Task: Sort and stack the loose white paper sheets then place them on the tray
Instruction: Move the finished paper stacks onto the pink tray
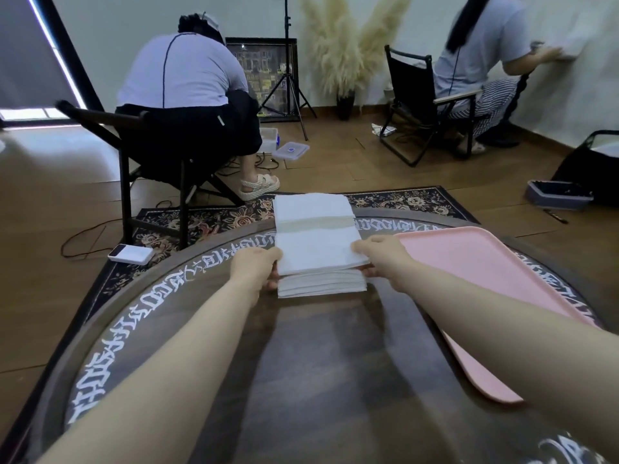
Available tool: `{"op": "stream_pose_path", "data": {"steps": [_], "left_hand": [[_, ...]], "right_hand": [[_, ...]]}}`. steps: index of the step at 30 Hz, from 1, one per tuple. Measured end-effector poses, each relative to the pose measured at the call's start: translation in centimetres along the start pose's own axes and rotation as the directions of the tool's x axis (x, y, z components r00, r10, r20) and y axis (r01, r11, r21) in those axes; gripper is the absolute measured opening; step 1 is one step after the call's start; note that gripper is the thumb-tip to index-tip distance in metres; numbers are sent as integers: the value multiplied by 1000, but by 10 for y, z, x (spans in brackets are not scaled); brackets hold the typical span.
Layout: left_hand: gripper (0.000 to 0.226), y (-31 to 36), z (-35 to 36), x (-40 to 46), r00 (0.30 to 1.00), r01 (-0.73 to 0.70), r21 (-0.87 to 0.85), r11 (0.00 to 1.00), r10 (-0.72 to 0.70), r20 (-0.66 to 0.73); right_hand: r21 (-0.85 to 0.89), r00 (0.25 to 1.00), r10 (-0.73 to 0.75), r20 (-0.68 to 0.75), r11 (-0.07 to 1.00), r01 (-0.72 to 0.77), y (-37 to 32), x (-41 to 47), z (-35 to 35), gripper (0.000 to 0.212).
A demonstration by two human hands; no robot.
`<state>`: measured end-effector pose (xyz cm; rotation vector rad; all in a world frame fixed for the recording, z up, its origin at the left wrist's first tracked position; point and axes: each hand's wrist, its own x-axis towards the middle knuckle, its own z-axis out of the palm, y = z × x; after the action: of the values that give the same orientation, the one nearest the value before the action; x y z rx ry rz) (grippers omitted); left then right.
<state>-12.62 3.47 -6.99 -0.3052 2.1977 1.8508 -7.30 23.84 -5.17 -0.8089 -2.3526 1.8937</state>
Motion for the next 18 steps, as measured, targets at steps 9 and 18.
{"op": "stream_pose_path", "data": {"steps": [9, 18], "left_hand": [[42, 2, 2, -4, 985, 134, 269, 954, -158, 72], [37, 4, -6, -13, 909, 307, 283, 909, -368, 196]], "right_hand": [[-236, 923, 375, 88, 908, -346, 1, 13, -7, 46], [-384, 818, 529, 226, 820, -425, -6, 7, -20, 55]]}}
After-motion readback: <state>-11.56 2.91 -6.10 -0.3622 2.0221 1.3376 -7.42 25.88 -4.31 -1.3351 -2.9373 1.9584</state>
